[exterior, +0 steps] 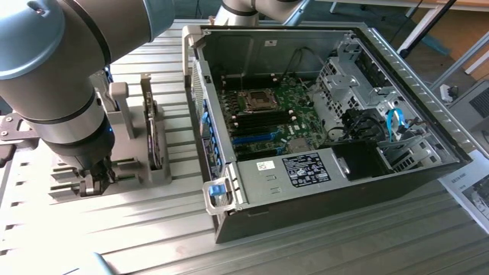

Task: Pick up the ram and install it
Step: 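Pick up the ram and move it above insertion slot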

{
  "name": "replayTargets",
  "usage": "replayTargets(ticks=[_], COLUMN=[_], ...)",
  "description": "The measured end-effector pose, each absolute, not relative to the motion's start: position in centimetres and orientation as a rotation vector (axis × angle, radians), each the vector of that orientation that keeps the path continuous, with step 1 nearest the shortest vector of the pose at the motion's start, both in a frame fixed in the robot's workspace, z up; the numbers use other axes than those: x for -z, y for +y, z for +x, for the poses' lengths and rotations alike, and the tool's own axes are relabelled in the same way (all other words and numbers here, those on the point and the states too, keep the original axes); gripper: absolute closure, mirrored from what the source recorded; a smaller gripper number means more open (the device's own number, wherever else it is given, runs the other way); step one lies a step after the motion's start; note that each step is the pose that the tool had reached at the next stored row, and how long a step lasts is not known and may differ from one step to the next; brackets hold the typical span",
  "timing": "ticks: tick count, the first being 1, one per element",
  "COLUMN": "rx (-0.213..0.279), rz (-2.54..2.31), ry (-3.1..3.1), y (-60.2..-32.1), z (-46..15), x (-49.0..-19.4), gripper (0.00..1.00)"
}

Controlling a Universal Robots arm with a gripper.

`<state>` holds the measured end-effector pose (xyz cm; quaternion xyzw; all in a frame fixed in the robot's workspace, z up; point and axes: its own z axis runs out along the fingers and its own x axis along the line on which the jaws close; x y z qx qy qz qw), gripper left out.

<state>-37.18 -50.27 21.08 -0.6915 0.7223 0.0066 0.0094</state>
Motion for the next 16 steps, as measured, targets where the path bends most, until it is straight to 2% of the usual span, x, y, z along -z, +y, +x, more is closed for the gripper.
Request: replayTargets(ticks=[16], rx=[-0.021], rz=[-2.172], ry=[2.244], y=[-50.28], z=[-37.17], x=[-21.08], gripper=[0.88])
